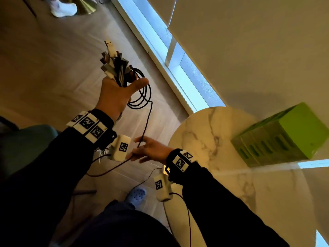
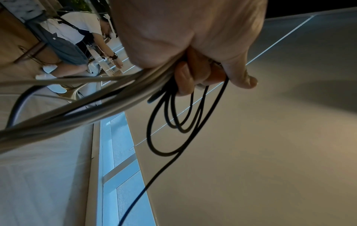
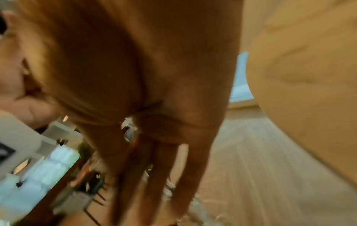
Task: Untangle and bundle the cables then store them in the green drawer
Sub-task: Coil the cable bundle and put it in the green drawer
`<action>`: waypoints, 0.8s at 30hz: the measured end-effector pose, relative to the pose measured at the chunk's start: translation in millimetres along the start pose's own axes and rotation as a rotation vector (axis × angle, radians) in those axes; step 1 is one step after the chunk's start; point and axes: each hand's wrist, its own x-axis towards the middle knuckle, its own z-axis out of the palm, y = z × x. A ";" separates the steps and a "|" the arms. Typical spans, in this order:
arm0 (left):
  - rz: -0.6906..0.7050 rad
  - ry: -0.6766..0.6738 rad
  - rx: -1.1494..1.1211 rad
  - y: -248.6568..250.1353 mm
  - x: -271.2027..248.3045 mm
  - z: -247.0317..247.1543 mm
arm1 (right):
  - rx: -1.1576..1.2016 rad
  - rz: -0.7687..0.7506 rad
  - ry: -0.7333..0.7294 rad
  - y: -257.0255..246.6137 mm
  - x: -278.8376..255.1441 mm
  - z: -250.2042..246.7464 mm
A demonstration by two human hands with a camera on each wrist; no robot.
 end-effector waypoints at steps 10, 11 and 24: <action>-0.055 -0.154 0.139 -26.2 -6.9 6.0 | -0.338 -0.468 0.617 -19.3 1.1 -21.8; -0.052 -0.173 0.154 -28.6 -6.7 9.0 | -0.340 -0.445 0.616 -23.1 2.4 -22.7; -0.146 -0.203 0.054 -46.6 10.2 26.4 | -0.471 0.345 0.433 39.2 13.6 -52.1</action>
